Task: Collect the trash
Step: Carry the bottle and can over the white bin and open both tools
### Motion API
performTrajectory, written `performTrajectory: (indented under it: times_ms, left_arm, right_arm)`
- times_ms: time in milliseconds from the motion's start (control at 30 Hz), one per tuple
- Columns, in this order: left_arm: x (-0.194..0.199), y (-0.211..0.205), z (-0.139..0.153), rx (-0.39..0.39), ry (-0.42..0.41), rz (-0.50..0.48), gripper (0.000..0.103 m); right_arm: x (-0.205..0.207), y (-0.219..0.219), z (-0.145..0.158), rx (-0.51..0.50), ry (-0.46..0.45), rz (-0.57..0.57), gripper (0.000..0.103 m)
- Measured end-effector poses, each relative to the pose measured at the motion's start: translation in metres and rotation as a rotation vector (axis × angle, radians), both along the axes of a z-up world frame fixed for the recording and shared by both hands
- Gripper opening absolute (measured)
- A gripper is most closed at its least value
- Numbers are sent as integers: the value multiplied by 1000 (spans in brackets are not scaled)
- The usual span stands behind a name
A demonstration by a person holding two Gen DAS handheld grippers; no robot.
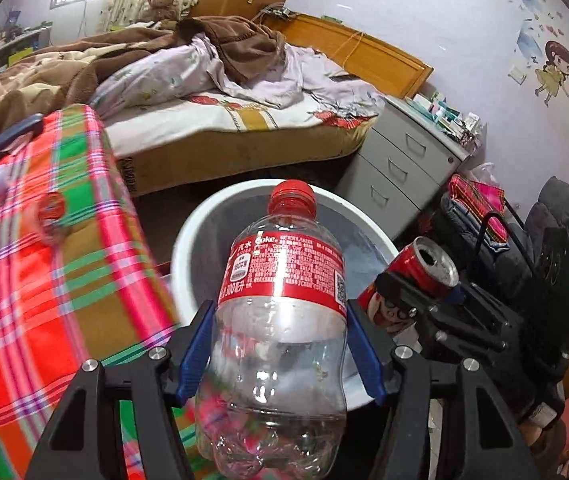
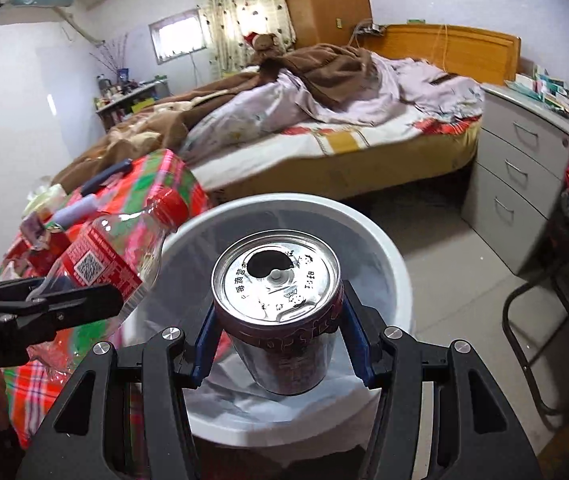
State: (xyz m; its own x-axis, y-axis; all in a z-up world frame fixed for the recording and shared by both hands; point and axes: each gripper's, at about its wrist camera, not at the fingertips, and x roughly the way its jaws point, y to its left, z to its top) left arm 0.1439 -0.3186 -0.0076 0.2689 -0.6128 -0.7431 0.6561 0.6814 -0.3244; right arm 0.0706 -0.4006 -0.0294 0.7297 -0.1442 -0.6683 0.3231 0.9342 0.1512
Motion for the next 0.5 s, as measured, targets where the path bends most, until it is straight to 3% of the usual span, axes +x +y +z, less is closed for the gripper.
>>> performTrajectory:
  times_ms: [233, 400, 500]
  left_arm:
    - [11, -31, -19, 24, 38, -14, 64]
    - [19, -30, -22, 3, 49, -2, 66]
    - [20, -25, -19, -7, 34, 10, 69]
  right_arm:
    - [0, -9, -12, -22, 55, 15, 56]
    - [3, -17, -19, -13, 82, 19, 56]
    - [3, -20, -22, 5, 83, 13, 70]
